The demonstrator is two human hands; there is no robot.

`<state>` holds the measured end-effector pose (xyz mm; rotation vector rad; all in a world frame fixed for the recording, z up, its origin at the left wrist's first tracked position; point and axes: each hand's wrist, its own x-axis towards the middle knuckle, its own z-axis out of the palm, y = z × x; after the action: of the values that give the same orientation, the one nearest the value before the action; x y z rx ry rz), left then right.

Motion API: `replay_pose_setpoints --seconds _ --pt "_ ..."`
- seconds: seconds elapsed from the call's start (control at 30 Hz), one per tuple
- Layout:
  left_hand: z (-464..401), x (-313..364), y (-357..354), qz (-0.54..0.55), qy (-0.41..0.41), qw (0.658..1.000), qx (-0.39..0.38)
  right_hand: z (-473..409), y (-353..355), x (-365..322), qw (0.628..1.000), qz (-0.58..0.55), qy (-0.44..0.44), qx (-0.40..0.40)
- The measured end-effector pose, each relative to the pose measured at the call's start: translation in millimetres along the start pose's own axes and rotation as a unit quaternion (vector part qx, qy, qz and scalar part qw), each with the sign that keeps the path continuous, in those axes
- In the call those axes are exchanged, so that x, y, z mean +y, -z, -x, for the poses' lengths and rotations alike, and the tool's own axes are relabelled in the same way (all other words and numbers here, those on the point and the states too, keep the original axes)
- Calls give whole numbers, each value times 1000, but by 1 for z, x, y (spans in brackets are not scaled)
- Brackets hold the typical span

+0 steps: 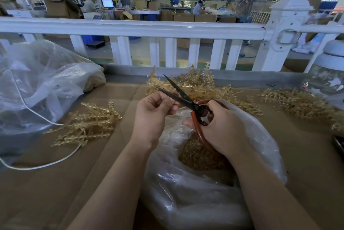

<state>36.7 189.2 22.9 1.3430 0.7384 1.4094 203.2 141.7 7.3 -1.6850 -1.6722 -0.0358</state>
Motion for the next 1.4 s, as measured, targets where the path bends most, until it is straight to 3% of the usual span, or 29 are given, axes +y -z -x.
replay_pose_setpoints --seconds 0.6,1.4 --pt "1 6 0 20 -3 1000 -6 1 -2 0 999 -9 7 41" --pt "1 2 1 -67 -65 996 -13 1 0 -2 998 19 21 64"
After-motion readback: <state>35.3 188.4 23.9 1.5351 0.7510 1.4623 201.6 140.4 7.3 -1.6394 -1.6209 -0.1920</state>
